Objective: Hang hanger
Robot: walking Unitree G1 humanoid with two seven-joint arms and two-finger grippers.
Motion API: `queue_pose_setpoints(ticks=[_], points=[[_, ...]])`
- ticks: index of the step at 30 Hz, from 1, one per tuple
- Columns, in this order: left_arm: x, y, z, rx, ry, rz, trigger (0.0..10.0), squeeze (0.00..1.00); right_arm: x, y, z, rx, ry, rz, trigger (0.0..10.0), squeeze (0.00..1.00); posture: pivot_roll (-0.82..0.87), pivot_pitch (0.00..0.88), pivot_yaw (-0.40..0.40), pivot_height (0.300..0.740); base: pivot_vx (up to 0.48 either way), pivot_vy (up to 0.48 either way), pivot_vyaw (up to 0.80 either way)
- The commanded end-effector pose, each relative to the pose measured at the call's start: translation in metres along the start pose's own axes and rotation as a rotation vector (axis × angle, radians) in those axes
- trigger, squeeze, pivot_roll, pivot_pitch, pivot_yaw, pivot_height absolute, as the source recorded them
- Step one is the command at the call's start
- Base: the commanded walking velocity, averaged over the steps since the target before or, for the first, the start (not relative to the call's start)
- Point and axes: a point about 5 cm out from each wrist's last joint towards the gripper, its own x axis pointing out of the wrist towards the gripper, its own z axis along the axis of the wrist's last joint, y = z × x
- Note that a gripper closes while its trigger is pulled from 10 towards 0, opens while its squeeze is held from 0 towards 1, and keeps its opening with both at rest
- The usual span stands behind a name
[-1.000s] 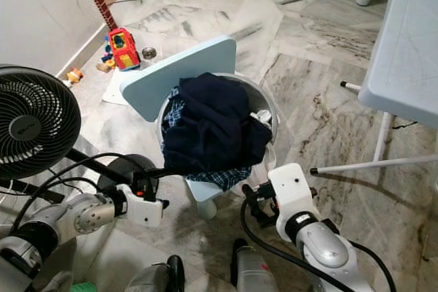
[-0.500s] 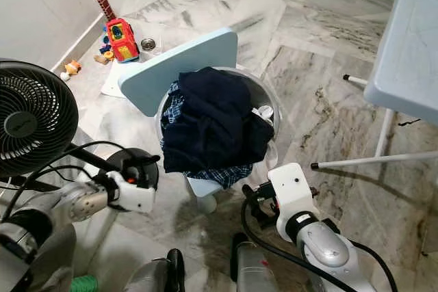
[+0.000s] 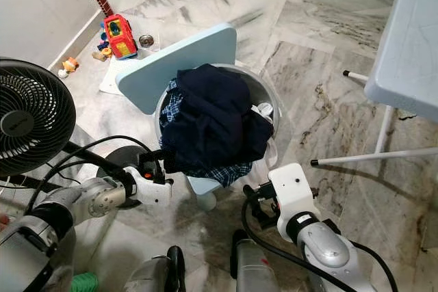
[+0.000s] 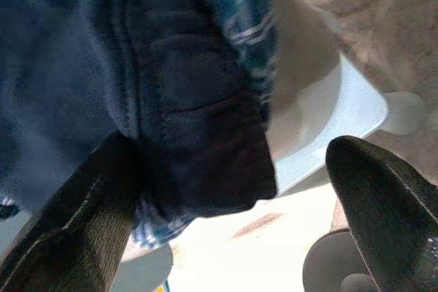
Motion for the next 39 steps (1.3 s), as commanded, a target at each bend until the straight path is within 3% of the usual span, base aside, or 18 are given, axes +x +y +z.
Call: queue_pose_setpoints(ticks=[1,8,9,10,12,39], points=[[-0.002,-0.010,-0.001,0.039,0.004,-0.038,10.0,0.00,-0.004,0.003,0.001,0.005,-0.003,0.008,10.0,0.00,-0.24,0.363,0.080,0.740,0.000,0.000,0.00],[0.001,-0.004,-0.002,0.084,0.022,0.005,10.0,0.00,-0.005,0.003,0.001,0.005,-0.005,0.004,10.0,0.00,-0.24,0.359,0.082,0.740,0.000,0.000,0.00],[0.001,0.000,-0.004,0.093,0.038,0.020,4.8,0.00,-0.005,0.003,0.001,0.005,-0.004,0.002,10.0,0.00,-0.24,0.358,0.082,0.740,0.000,0.000,0.00],[0.001,0.001,-0.006,0.096,0.045,0.025,0.4,0.00,-0.004,0.003,0.001,0.005,-0.004,0.002,10.0,0.00,-0.24,0.358,0.082,0.740,0.000,0.000,0.00],[0.001,0.004,-0.007,0.101,0.056,0.029,0.0,0.00,-0.004,0.003,0.001,0.005,-0.004,0.001,10.0,0.00,-0.24,0.356,0.083,0.740,0.000,0.000,0.00],[0.002,0.008,-0.008,0.096,0.051,0.024,0.0,0.00,0.003,0.003,0.002,0.008,-0.016,-0.006,10.0,0.00,-0.23,0.337,0.093,0.740,0.000,0.000,0.00]])
